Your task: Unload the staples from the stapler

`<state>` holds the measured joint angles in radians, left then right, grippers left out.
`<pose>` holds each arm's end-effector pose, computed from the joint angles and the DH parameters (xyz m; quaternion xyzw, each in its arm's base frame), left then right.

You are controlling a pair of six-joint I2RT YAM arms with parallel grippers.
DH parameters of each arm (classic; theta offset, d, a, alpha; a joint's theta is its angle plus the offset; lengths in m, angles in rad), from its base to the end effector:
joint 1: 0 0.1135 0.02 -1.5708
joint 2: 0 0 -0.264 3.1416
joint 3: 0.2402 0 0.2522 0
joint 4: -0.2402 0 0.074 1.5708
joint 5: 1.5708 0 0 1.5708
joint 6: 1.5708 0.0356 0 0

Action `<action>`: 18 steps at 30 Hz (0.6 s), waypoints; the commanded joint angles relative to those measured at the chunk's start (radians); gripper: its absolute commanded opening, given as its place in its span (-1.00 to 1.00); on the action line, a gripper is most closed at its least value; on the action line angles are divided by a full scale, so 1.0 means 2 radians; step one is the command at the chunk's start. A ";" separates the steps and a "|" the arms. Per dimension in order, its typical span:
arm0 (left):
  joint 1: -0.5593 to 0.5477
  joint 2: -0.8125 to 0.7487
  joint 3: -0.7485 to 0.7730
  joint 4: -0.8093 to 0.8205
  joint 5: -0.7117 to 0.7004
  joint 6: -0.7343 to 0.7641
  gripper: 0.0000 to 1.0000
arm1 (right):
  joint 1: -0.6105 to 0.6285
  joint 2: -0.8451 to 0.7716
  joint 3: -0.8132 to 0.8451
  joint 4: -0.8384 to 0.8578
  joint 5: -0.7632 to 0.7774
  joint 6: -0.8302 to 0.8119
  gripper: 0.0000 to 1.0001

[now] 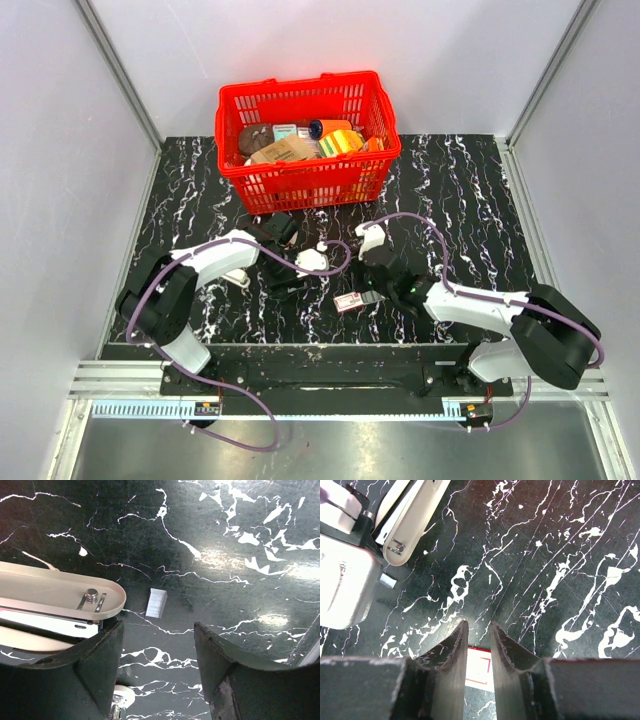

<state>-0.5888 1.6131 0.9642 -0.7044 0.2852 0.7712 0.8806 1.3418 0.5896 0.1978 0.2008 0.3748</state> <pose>0.2322 -0.1671 0.1714 0.6307 0.7554 -0.1309 0.1199 0.1790 0.2056 0.1897 -0.1703 0.8538 0.2135 0.4433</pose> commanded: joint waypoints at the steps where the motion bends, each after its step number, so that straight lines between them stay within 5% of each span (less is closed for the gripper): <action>1: -0.001 0.012 0.017 0.025 -0.010 0.011 0.25 | -0.004 -0.020 -0.006 0.028 0.012 0.005 -0.41; 18: -0.032 0.036 0.013 0.068 -0.030 -0.005 0.25 | -0.005 -0.024 -0.012 0.037 -0.001 0.004 -0.41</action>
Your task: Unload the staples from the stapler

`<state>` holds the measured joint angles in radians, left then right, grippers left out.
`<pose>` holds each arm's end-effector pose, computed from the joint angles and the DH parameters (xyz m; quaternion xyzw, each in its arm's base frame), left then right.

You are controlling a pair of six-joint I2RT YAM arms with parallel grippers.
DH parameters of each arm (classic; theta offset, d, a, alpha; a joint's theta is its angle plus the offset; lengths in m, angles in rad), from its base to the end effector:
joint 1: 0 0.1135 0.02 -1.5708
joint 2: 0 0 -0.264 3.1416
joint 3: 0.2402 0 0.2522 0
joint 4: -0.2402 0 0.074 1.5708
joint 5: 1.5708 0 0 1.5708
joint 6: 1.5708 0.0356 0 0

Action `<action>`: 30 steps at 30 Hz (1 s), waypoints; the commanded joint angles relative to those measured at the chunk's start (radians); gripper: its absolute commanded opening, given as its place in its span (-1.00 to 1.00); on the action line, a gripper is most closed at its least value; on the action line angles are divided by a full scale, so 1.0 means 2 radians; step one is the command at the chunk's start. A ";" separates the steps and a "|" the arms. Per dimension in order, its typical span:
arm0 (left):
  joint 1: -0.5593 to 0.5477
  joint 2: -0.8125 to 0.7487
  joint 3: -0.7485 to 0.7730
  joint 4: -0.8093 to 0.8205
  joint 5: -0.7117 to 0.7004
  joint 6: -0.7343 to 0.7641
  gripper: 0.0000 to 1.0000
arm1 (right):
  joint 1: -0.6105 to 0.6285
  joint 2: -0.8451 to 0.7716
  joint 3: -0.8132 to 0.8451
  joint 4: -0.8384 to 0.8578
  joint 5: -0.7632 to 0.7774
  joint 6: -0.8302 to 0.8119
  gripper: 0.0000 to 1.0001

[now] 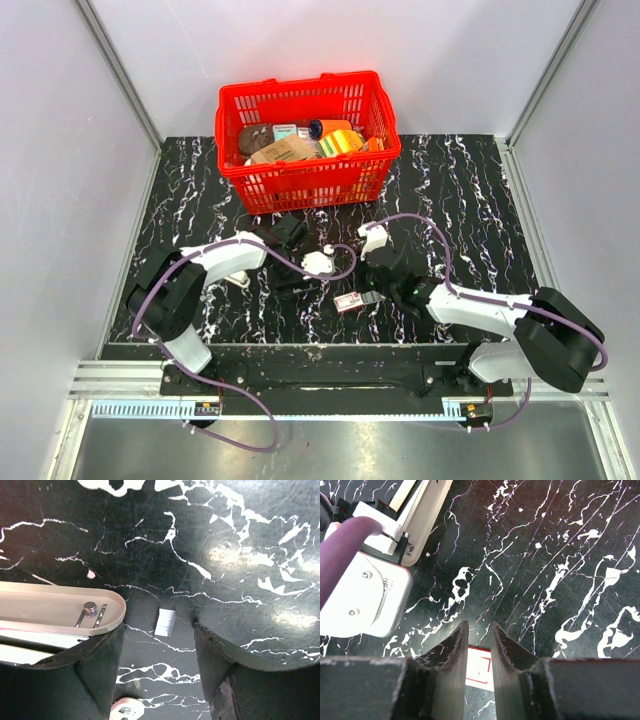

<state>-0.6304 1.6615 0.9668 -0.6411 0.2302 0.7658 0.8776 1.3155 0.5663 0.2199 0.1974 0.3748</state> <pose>0.2342 -0.1809 0.1600 0.6444 0.7471 -0.1059 0.1239 0.1763 0.2014 0.1911 -0.1672 0.8483 0.2209 0.4513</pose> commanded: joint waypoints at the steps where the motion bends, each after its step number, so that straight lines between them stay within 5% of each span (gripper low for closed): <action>1: -0.012 0.013 0.011 0.038 -0.004 -0.005 0.25 | -0.002 -0.010 0.000 0.026 0.000 0.004 -0.42; 10: -0.020 0.018 0.003 0.042 -0.015 -0.002 0.15 | -0.003 -0.015 -0.003 0.026 -0.005 0.004 -0.46; 30: -0.038 -0.005 -0.026 -0.008 -0.005 -0.003 -0.50 | -0.003 -0.020 -0.005 0.023 -0.010 0.006 -0.62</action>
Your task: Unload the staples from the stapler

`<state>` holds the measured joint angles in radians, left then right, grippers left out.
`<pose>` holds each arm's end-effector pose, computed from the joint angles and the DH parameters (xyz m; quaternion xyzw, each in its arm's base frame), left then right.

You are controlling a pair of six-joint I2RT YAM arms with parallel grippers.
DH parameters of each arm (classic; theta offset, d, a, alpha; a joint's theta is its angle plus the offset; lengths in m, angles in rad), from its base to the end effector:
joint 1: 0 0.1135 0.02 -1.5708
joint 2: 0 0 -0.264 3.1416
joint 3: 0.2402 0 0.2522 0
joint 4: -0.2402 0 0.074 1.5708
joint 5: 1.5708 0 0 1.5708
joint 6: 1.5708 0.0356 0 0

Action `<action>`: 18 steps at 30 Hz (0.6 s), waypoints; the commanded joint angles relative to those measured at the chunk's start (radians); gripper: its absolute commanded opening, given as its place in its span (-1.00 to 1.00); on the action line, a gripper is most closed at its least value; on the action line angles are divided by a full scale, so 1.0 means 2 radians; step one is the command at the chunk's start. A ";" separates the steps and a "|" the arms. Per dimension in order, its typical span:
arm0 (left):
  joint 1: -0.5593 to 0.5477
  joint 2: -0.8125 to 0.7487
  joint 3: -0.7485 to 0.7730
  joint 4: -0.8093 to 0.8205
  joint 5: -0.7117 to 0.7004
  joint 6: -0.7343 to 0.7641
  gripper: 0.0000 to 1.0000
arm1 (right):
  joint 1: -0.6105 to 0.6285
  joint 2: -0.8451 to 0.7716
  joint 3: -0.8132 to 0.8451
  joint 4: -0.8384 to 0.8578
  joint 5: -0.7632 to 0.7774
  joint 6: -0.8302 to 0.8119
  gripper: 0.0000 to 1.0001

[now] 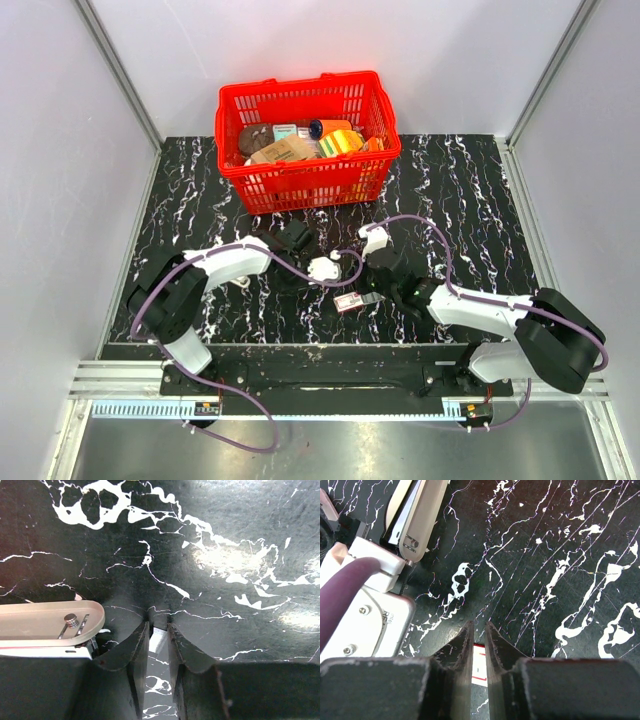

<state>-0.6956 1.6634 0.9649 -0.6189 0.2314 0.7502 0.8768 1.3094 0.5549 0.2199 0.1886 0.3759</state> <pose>0.2234 -0.1971 0.1596 0.6628 0.7293 -0.1111 0.1286 0.1747 0.1995 0.1889 -0.1692 0.8495 0.2227 0.4474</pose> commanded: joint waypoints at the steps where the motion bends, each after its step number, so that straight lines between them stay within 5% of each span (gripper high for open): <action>1: -0.006 -0.006 -0.026 -0.022 -0.004 0.002 -0.53 | -0.002 -0.016 0.001 0.023 -0.005 0.005 -0.62; 10: -0.028 -0.035 -0.022 -0.047 0.017 -0.034 -0.62 | -0.003 -0.016 0.002 0.022 -0.005 0.007 -0.63; 18: -0.046 -0.035 -0.023 -0.049 -0.012 -0.023 -0.08 | -0.003 -0.010 0.007 0.020 -0.009 0.007 -0.63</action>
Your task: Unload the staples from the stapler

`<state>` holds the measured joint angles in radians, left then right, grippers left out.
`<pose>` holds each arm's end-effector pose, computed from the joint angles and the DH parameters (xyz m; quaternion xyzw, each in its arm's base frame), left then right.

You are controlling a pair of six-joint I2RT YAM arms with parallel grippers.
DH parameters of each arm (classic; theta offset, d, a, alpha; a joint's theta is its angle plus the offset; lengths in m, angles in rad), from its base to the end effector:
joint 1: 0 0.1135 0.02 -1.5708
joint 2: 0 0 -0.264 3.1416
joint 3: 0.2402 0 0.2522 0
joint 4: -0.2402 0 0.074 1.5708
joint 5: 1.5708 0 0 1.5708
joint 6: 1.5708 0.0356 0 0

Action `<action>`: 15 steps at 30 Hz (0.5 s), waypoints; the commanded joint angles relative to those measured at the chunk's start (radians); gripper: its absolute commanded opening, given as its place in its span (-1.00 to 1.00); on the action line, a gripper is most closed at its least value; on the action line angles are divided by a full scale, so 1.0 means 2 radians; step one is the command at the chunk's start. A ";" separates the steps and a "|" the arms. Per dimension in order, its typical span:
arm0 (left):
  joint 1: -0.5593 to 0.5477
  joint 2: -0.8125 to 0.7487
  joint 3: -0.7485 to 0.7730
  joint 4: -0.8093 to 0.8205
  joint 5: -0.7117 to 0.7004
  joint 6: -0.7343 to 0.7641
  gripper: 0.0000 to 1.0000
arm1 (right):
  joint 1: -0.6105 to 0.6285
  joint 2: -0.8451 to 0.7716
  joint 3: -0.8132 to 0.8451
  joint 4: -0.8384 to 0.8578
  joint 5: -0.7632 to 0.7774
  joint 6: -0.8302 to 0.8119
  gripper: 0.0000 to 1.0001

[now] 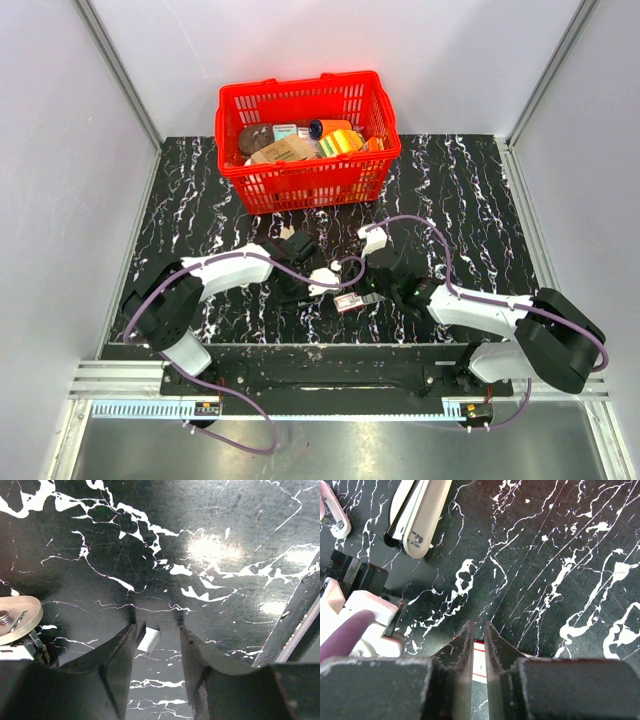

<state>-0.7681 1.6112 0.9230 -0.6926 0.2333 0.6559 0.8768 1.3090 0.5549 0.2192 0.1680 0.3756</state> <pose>0.1946 -0.1994 0.1614 0.6543 0.7413 -0.1210 0.0876 0.1742 0.2000 0.1889 -0.1745 0.8490 0.2301 0.4425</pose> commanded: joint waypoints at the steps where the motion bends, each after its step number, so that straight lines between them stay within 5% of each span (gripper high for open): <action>1: -0.009 -0.006 -0.001 -0.014 -0.015 0.030 -0.07 | -0.003 -0.011 0.006 0.019 0.001 0.007 -0.63; 8: -0.009 0.005 -0.007 -0.007 -0.047 0.061 -0.03 | -0.003 -0.015 0.007 0.016 -0.001 0.008 -0.63; 15: -0.009 0.014 0.004 -0.006 -0.036 0.062 -0.23 | -0.002 -0.015 0.009 0.015 -0.003 0.008 -0.63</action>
<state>-0.7685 1.6196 0.9237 -0.6842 0.1688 0.7162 0.8768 1.3090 0.5549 0.1886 0.1619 0.3756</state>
